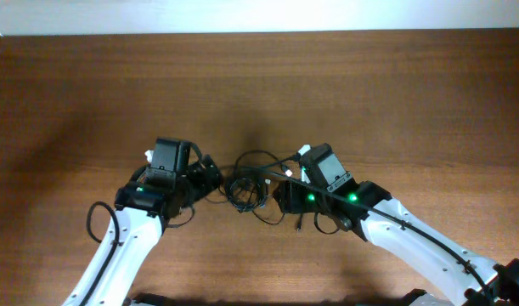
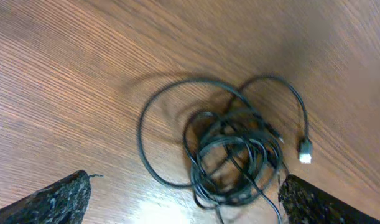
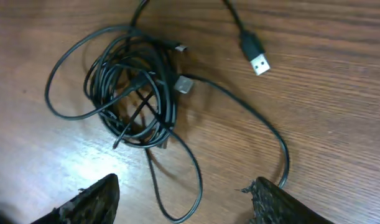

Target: Untangle cables

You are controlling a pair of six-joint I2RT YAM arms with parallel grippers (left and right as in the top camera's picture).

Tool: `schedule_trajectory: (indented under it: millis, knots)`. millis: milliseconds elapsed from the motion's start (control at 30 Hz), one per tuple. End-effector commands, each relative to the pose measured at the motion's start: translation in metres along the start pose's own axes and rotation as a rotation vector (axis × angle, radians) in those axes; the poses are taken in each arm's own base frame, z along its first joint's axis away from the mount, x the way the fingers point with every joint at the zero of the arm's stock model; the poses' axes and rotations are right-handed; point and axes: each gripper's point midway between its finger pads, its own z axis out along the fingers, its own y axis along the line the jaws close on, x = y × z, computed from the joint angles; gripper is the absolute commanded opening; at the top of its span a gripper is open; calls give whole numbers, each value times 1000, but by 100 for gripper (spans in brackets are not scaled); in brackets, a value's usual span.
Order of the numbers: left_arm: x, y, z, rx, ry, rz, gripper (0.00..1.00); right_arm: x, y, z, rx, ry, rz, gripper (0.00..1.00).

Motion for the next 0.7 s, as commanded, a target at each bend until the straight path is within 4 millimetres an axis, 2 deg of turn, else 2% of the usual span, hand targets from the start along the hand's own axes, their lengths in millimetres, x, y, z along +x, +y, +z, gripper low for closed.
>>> schedule_trajectory:
  millis: [0, 33, 67, 100, 167, 200, 267, 333, 500, 567, 600, 633, 667]
  knots:
    - [13, -3, 3, 16, 60, 19, 99, -13, -3, 10, 35, -57, -131, 73]
    - [10, 1, 3, -3, 40, 18, 99, -17, 1, 20, 16, -69, -213, 86]
    - [7, 4, 3, -21, 22, 18, 99, -18, 11, 29, -36, -71, -279, 89]
    - [6, 5, 3, -24, 21, 19, 99, -16, 30, 46, -129, -69, -326, 89]
    - [7, 6, 3, -31, 23, 18, 99, -15, 35, 70, -133, -74, -347, 90]
    - [5, 7, 3, -39, 13, -15, 99, -14, 35, 75, -133, -55, -344, 88]
    - [2, 10, 3, -56, -7, -71, 99, -10, 32, 77, -122, -18, -235, 70]
    - [7, 15, 2, -78, 12, -73, 99, -2, 31, 78, -115, 13, -191, 60]
    - [8, 15, 2, -75, 16, -73, 99, 3, 48, 96, -235, 40, -132, 47]
    - [10, 14, 2, -67, 29, -74, 99, 5, 38, 103, -227, 69, -53, 30]
    - [12, 12, 2, -59, 38, -74, 99, 1, 39, 101, -258, 72, -43, 14]
    - [13, 12, 2, -59, 42, -74, 99, -3, 39, 97, -294, 77, -31, 4]
    - [16, 13, 2, -62, 56, -76, 99, -9, 44, 89, -375, 85, -28, 4]
